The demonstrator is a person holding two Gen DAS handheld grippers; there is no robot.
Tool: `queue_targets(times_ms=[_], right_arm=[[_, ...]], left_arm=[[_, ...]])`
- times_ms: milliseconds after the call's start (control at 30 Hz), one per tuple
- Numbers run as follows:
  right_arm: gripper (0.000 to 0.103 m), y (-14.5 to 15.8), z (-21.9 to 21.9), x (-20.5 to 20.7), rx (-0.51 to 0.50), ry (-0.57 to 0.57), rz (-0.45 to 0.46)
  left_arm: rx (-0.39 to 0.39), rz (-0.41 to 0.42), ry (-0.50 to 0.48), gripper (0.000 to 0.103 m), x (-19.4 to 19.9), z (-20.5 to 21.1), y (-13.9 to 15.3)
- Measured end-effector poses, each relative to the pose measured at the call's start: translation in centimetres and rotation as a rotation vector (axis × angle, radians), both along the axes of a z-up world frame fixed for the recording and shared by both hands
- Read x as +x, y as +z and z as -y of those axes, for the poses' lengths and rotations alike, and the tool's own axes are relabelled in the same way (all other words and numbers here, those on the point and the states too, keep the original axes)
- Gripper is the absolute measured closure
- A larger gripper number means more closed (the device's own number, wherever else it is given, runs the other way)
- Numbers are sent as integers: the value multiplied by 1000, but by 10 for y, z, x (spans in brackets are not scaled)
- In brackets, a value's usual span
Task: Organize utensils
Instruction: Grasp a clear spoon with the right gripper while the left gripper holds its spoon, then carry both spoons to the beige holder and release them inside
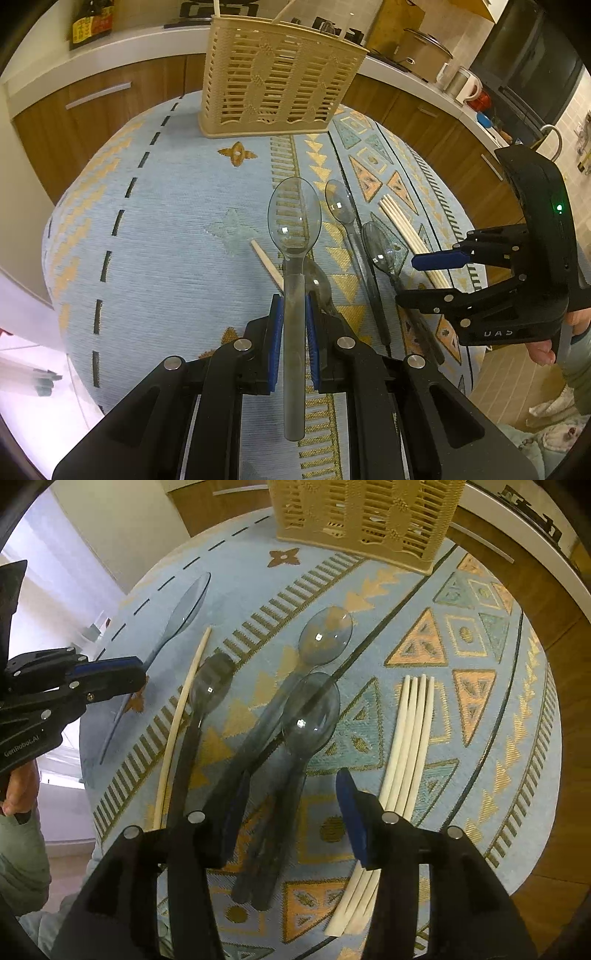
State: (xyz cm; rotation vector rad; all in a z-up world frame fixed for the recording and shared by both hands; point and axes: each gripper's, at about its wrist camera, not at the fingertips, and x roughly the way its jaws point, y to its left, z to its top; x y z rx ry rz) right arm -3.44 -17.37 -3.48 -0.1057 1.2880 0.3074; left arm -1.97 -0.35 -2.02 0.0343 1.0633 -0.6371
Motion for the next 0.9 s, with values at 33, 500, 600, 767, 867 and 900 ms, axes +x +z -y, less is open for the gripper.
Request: queue_targets(times_ms=[33, 500, 600, 767, 867, 900], right_arm=[[64, -1, 0, -1, -3, -2, -2], [102, 20, 41, -12, 118, -71, 40], [102, 23, 52, -11, 153, -79, 56], [102, 39, 60, -4, 240, -63, 157], [102, 61, 61, -1, 300, -42, 252], [102, 68, 63, -1, 318, -41, 286]], left_arm=[[-1, -2, 0, 92, 0, 0, -1], [-41, 8, 33, 92, 7, -5, 3], [-58, 20, 51, 92, 11, -6, 7], [-148, 82, 107, 92, 19, -12, 28], [-203, 144, 125, 92, 23, -15, 49], [-218, 165, 127, 92, 24, -15, 57]])
